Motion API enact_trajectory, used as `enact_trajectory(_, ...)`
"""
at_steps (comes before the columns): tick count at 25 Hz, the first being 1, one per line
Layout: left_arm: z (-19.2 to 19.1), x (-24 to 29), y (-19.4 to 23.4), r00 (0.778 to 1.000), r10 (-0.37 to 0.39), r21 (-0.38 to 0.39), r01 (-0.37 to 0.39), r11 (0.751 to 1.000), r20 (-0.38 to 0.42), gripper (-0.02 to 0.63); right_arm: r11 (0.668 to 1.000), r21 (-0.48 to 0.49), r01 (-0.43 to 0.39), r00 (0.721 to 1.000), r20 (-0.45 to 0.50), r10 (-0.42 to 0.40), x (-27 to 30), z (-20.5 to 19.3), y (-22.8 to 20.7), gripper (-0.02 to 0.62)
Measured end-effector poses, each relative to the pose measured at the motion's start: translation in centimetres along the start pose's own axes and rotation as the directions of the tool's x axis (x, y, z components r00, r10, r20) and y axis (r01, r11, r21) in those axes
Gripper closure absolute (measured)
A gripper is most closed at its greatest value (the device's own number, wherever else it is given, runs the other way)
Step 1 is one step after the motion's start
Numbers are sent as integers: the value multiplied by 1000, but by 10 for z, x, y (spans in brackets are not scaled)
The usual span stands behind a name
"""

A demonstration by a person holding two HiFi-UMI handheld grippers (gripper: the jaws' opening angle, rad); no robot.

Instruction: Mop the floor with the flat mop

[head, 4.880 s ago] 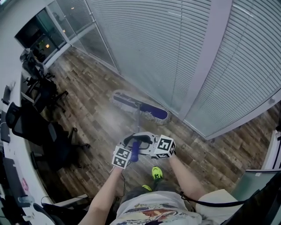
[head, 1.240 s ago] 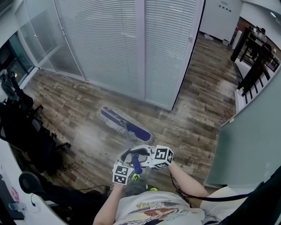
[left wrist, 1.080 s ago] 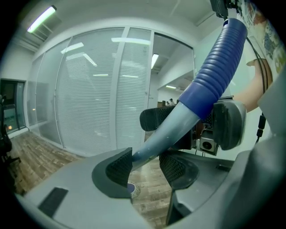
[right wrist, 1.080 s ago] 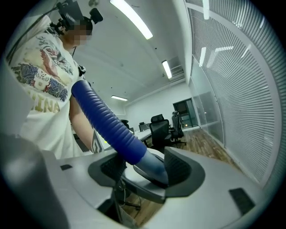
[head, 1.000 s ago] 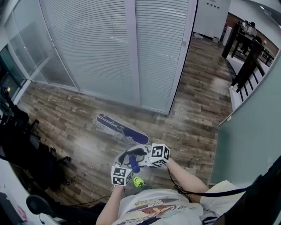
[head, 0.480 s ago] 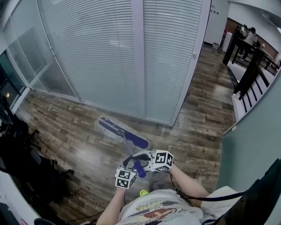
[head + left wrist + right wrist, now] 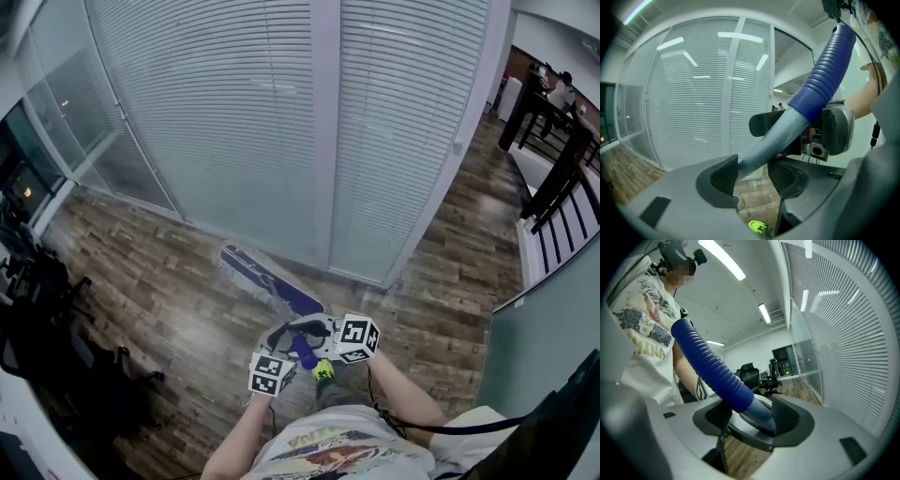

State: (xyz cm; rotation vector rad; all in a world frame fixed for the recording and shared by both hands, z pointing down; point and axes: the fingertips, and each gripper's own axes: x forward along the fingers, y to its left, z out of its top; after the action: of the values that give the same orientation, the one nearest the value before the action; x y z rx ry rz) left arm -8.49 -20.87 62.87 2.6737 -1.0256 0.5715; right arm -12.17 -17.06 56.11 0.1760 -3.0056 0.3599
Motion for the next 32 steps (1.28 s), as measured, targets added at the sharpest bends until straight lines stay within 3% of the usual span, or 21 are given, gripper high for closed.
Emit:
enact_trajectory(3,29,35,41,1000,6,-7,-6,1000,6,430,1000,13,3,1000,25,-3,0,23,-58,347)
enact_trajectory(9,114,97,123,991,63,-62,-56,997,120,430,999,15,51,985,163,-53,-10,100,-177,351)
enact_trajectory(12,153,118,160,986,74,-64,-65,996,150,430,992,-34,119,971,215,-109,-9,137,-227,379)
enact_trajectory(16,186,141,193,983,82,-16,-80,997,162,433,974,-136,183,966,209,-152,-8,165,-277,426)
enact_trajectory(22,203,157,222,974,119,24,-126,992,195,445,979,-142,149,963,247,-110,-1,185,-307,442)
enact_trajectory(32,205,159,226,973,149,19,-155,988,178,446,986,-125,109,966,245,-76,6,185,-303,442)
